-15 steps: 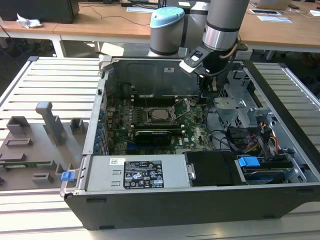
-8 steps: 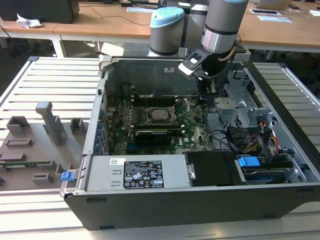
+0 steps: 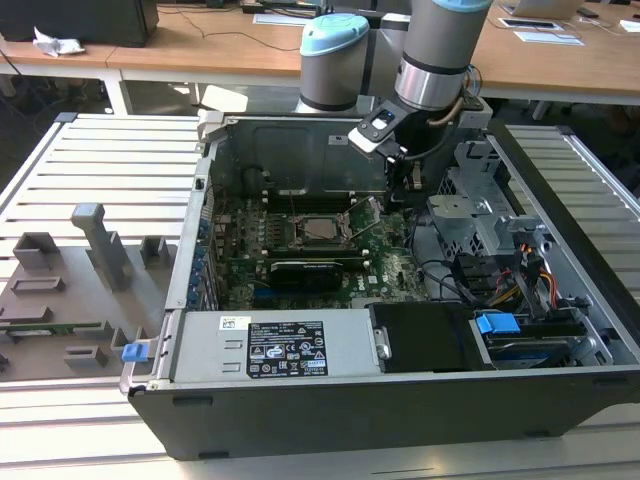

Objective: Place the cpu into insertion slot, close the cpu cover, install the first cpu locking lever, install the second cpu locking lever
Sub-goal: 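Close the cpu cover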

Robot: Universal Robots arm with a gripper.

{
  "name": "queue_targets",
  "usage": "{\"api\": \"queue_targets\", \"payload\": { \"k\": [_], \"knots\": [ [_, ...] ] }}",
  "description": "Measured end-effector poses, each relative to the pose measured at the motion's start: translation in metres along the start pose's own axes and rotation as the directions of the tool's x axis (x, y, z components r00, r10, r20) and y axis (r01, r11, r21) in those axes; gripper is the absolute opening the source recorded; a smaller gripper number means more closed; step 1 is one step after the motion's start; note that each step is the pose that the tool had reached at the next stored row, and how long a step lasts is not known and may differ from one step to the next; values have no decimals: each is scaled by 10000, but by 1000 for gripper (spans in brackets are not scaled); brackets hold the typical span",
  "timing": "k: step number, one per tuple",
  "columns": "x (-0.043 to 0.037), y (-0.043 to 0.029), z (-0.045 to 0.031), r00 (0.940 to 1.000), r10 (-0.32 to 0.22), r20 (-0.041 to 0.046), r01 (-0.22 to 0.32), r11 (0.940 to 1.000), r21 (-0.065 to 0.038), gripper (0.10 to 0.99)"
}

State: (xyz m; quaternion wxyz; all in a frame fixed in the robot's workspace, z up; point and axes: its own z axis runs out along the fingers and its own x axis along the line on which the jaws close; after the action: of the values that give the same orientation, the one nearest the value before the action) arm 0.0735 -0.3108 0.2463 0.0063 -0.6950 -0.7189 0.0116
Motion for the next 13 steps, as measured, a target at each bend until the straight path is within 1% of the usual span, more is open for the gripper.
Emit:
{"api": "queue_targets", "payload": {
  "k": [5,6,7,9,11,12,13],
  "knots": [
    [1,-11,33,10000,-1,-2,1,10000,0,110],
    [2,-31,55,10000,0,0,0,10000,1,110],
    [3,-54,59,10000,-1,-1,1,10000,0,110],
    [5,-114,61,10000,-1,-1,1,10000,0,110],
    [6,-156,62,10000,-1,-1,1,10000,0,110],
    [8,-200,63,10000,-1,-1,1,10000,0,110],
    [8,-214,63,10000,0,0,0,10000,1,110]
  ]
}}
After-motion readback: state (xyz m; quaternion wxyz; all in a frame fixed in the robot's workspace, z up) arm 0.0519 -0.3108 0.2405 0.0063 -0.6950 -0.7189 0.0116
